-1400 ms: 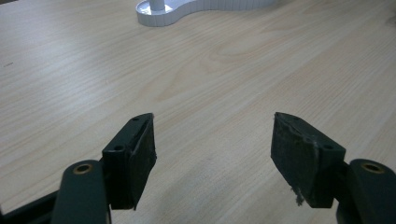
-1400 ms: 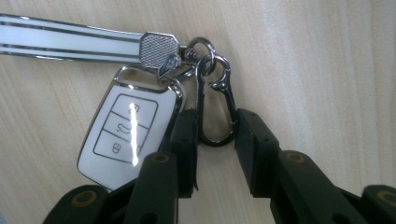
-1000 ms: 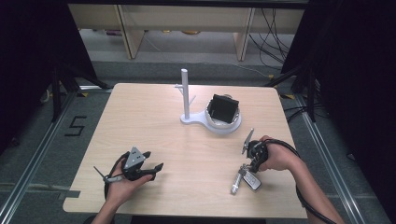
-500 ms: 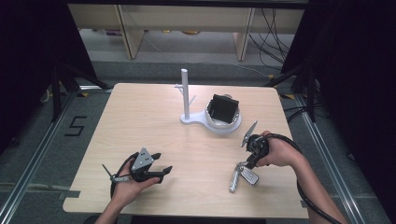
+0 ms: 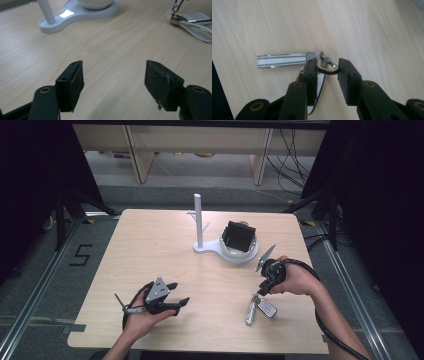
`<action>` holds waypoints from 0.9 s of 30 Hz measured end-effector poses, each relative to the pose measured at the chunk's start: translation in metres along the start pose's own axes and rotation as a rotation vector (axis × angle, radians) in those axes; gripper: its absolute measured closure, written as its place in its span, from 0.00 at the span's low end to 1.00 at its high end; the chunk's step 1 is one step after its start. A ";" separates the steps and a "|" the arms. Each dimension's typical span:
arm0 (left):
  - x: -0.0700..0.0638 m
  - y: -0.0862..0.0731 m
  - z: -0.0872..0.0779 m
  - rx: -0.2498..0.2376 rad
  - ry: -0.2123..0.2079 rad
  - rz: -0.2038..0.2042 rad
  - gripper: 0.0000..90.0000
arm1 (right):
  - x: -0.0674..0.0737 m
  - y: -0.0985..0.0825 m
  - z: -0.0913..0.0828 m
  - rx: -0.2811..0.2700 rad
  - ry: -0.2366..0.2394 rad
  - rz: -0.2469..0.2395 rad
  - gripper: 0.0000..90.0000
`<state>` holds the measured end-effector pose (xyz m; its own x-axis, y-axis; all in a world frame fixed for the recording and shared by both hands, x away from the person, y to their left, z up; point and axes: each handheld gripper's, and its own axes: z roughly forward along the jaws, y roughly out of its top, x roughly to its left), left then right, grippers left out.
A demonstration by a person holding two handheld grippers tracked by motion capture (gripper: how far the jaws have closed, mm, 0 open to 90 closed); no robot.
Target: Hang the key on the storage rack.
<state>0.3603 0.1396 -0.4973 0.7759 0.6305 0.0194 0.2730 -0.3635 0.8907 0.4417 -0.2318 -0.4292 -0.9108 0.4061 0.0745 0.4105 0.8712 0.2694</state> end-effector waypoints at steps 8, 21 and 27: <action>-0.015 0.018 0.018 -0.007 -0.087 0.038 0.33 | 0.003 0.011 -0.009 -0.011 0.001 -0.011 0.78; -0.029 0.048 0.045 -0.065 -0.211 0.082 0.35 | 0.010 0.036 -0.042 -0.032 -0.010 -0.076 0.78; -0.034 0.067 0.053 -0.087 -0.229 0.115 0.38 | 0.015 0.051 -0.055 -0.041 -0.016 -0.094 0.78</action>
<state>0.3830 0.0574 -0.4623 0.9101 0.4134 0.0286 0.1332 -0.3571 0.9245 0.4464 -0.1965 -0.3618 -0.9442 0.3277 0.0319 0.3208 0.8937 0.3137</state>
